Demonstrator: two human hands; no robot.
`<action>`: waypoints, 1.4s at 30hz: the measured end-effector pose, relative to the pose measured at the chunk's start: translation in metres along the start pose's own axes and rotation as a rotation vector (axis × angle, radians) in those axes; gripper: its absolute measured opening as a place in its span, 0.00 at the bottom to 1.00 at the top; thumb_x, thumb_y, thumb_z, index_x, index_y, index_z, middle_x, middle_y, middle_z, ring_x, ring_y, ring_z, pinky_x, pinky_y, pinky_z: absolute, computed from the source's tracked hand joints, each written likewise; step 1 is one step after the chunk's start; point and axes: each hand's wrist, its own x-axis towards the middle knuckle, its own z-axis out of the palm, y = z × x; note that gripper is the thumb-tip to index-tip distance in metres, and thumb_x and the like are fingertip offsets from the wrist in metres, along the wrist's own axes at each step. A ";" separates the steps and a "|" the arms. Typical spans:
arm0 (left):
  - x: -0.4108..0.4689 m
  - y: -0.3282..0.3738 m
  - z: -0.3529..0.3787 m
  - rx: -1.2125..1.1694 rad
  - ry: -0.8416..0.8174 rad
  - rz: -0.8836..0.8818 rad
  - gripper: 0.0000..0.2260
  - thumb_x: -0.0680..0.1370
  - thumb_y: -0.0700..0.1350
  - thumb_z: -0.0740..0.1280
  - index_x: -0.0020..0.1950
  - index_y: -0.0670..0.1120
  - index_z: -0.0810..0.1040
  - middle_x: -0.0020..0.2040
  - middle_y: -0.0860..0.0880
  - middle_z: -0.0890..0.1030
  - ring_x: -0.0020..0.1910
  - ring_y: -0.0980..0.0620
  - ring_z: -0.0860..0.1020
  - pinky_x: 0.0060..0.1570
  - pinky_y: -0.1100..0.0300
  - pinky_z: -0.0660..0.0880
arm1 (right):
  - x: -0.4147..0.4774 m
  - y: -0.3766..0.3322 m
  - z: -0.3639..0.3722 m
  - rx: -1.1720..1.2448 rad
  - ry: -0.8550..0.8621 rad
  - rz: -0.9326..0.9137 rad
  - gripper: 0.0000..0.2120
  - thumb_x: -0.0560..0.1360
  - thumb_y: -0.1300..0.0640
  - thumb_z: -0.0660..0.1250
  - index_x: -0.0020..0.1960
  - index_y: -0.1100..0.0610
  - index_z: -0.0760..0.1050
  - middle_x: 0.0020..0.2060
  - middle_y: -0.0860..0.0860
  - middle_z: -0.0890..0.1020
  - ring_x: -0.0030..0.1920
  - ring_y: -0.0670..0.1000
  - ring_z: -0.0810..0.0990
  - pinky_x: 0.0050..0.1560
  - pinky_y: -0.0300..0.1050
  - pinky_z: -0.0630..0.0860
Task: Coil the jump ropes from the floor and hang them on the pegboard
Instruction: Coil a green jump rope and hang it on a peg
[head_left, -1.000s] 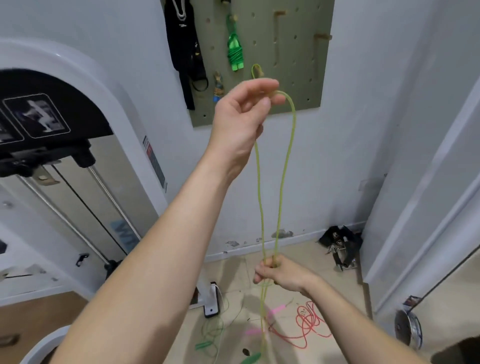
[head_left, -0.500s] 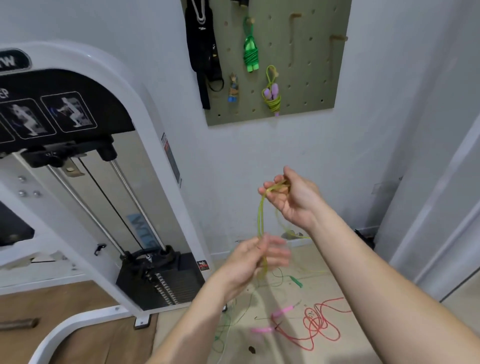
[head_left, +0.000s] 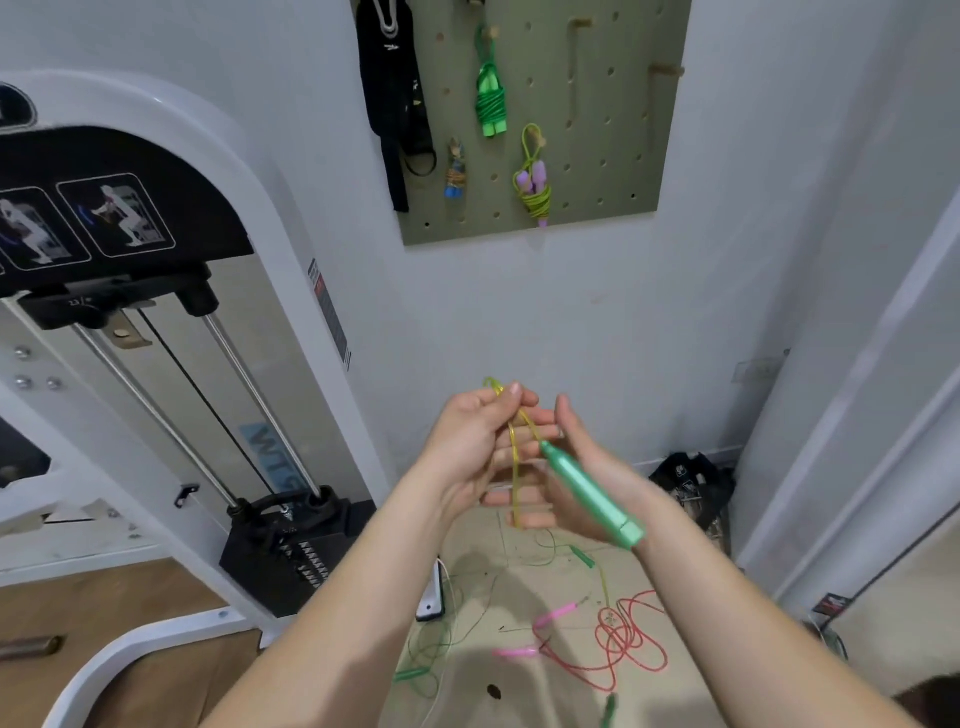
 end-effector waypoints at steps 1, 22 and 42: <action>0.003 0.001 0.002 0.008 0.016 0.009 0.09 0.82 0.44 0.60 0.46 0.40 0.75 0.36 0.45 0.84 0.33 0.53 0.83 0.32 0.64 0.79 | -0.004 0.008 0.001 0.021 -0.039 -0.004 0.41 0.65 0.24 0.57 0.67 0.51 0.71 0.53 0.57 0.83 0.50 0.57 0.83 0.46 0.47 0.78; 0.033 0.041 -0.006 -0.371 0.214 0.275 0.17 0.83 0.47 0.55 0.39 0.40 0.71 0.25 0.46 0.75 0.20 0.54 0.73 0.22 0.66 0.73 | -0.011 0.039 -0.002 -0.222 0.004 -0.102 0.12 0.80 0.54 0.61 0.40 0.57 0.74 0.33 0.55 0.80 0.39 0.54 0.83 0.41 0.42 0.74; -0.029 -0.078 -0.007 0.162 -0.435 -0.143 0.12 0.78 0.50 0.62 0.48 0.42 0.77 0.38 0.48 0.82 0.36 0.54 0.78 0.44 0.62 0.75 | 0.011 -0.049 0.005 1.042 0.214 -0.316 0.18 0.81 0.53 0.57 0.35 0.58 0.68 0.19 0.48 0.62 0.16 0.45 0.62 0.16 0.33 0.64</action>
